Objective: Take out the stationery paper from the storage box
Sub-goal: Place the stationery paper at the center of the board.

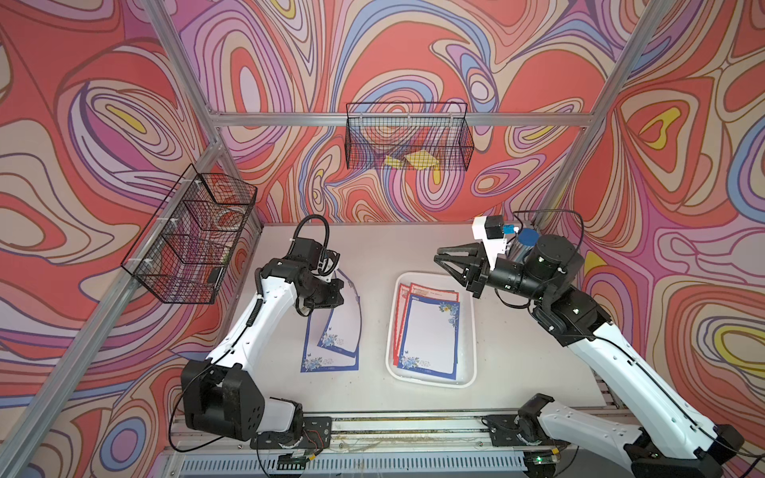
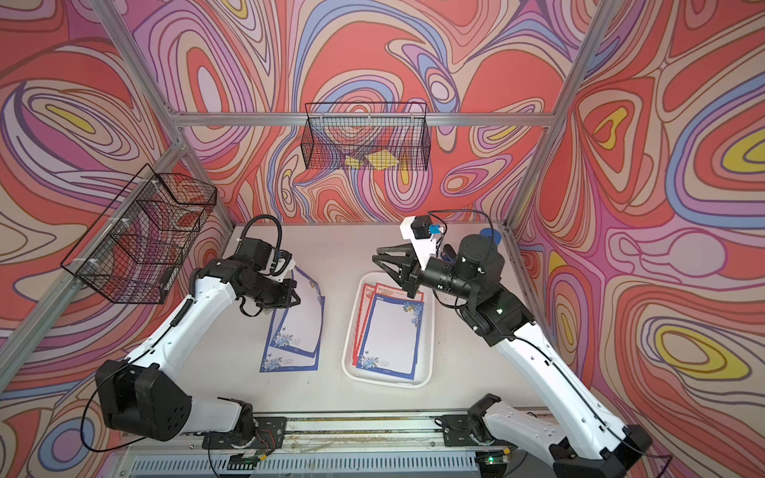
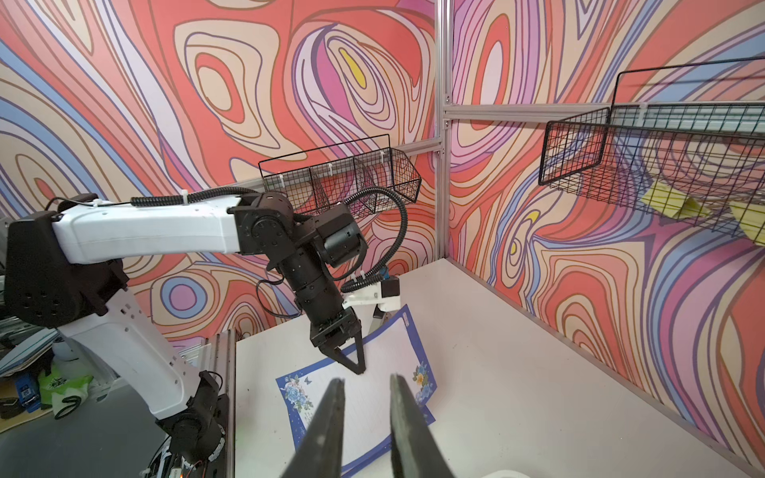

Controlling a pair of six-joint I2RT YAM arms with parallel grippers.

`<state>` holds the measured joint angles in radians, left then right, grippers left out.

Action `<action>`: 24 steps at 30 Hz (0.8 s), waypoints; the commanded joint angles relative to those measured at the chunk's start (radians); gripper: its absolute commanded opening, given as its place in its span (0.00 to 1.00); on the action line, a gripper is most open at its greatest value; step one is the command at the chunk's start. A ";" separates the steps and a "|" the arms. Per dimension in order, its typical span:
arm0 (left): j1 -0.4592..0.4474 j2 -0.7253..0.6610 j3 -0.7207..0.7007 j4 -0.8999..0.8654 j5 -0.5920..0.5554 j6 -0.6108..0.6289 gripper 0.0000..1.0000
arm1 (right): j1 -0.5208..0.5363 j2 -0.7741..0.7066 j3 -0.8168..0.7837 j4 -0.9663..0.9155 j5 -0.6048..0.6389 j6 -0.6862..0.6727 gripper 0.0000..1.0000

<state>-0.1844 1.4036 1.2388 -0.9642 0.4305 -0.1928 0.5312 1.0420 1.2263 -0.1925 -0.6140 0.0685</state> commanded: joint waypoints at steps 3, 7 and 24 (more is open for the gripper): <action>0.039 -0.017 -0.044 0.062 0.117 -0.034 0.00 | 0.000 -0.003 -0.001 -0.021 -0.023 0.001 0.23; 0.131 -0.009 -0.110 0.085 0.131 -0.030 0.00 | 0.000 -0.009 -0.017 -0.015 -0.021 0.000 0.23; 0.192 0.125 -0.175 0.094 0.056 0.054 0.00 | 0.000 -0.027 -0.010 -0.043 -0.011 -0.038 0.23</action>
<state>0.0029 1.5284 1.0584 -0.8661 0.5396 -0.1661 0.5316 1.0332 1.2171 -0.2184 -0.6281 0.0452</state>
